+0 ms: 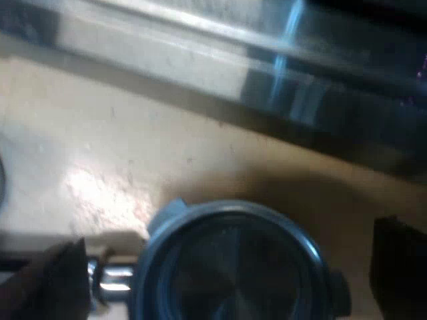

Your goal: Put the handle in the coffee machine

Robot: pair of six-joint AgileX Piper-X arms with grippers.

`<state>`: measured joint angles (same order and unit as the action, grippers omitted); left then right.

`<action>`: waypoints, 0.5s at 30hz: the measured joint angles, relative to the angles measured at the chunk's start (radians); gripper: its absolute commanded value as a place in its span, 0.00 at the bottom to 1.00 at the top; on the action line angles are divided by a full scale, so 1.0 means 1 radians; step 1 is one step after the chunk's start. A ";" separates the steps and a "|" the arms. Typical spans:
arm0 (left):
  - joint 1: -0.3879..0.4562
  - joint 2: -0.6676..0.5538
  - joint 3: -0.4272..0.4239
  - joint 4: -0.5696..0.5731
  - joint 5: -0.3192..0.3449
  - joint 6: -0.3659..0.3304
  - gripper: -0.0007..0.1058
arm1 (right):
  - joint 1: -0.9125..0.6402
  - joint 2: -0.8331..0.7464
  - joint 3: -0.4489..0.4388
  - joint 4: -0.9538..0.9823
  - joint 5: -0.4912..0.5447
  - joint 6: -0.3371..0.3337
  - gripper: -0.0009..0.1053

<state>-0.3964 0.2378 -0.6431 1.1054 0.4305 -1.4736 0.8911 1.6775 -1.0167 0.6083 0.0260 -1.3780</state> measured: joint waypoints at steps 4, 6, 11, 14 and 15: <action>0.000 0.000 0.000 0.000 0.000 0.000 0.84 | 0.000 0.017 0.000 0.024 0.000 -0.029 0.82; 0.000 0.000 0.000 0.000 0.000 0.000 0.84 | 0.000 0.022 0.000 0.023 0.000 -0.032 0.82; 0.000 0.000 0.000 0.000 0.000 0.000 0.84 | 0.000 0.022 0.000 0.025 0.000 -0.046 0.82; 0.000 0.000 0.000 0.000 0.000 0.000 0.84 | 0.000 0.022 0.000 0.025 0.000 -0.047 0.77; 0.000 0.000 0.000 0.000 0.000 0.000 0.84 | 0.000 0.022 0.000 0.025 0.000 -0.047 0.70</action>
<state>-0.3964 0.2378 -0.6431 1.1054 0.4305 -1.4736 0.8911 1.6997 -1.0167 0.6337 0.0262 -1.4252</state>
